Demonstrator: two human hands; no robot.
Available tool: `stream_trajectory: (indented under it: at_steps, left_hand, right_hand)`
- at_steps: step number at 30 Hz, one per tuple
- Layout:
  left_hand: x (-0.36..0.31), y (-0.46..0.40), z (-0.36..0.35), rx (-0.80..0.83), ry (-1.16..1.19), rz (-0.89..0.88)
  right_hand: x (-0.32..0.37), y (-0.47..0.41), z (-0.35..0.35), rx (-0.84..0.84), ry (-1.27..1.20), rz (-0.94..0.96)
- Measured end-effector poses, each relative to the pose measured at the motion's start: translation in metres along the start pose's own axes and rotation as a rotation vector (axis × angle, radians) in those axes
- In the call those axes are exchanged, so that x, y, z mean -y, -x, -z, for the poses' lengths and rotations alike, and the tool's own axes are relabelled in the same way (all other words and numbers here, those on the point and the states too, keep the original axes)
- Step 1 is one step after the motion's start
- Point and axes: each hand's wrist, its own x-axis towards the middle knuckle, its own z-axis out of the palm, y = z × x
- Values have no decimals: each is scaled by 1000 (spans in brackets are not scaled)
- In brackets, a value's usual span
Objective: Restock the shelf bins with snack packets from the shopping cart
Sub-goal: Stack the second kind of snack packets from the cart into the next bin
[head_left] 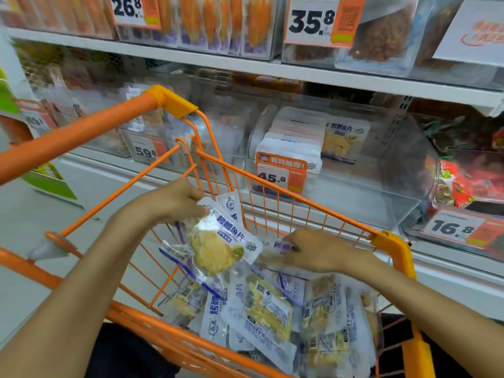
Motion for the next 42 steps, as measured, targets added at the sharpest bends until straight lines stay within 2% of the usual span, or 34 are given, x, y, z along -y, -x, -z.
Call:
stream_trajectory:
  at_steps: [2, 5, 8, 12, 17, 21, 25, 28, 31, 33, 35, 38, 42]
  left_hand:
    - [0, 1, 0, 20, -6, 40]
    - [0, 2, -1, 8, 34, 92]
    - [-11, 12, -1, 27, 99, 108]
    - [-17, 20, 8, 36, 177, 88]
    - [-16, 17, 10, -73, 339, 71]
    - [-19, 12, 10, -225, 425, 5]
    - [-27, 6, -4, -400, 412, -90]
    - [-38, 3, -23, -368, 444, -110]
    - [-41, 0, -35, -243, 481, -57]
    - [-42, -3, -39, -231, 507, -26]
    - [-45, -5, -41, -229, 582, 3]
    - [-40, -8, -47, -223, 815, 48]
    - [-51, -6, -50, -209, 867, 49]
  right_hand:
    - [-3, 11, 21, -57, -167, -50]
    - [-6, 22, 39, -113, -593, -119]
    - [-10, 30, 47, -111, -888, -66]
    - [-18, 37, 54, -150, -1132, -10]
    - [-21, 39, 63, -387, -1517, -90]
    - [-25, 45, 72, -595, -1445, -145]
    - [-15, 58, 78, -384, -1298, 57]
    - [-1, 51, 70, -357, -926, 128]
    - [6, 32, 57, -509, -672, 97]
    - [6, 23, 49, -618, -581, 56]
    - [8, 18, 42, -692, -558, 50]
    - [14, 12, 37, -804, -568, 73]
    - [16, 7, 37, -778, -731, 37]
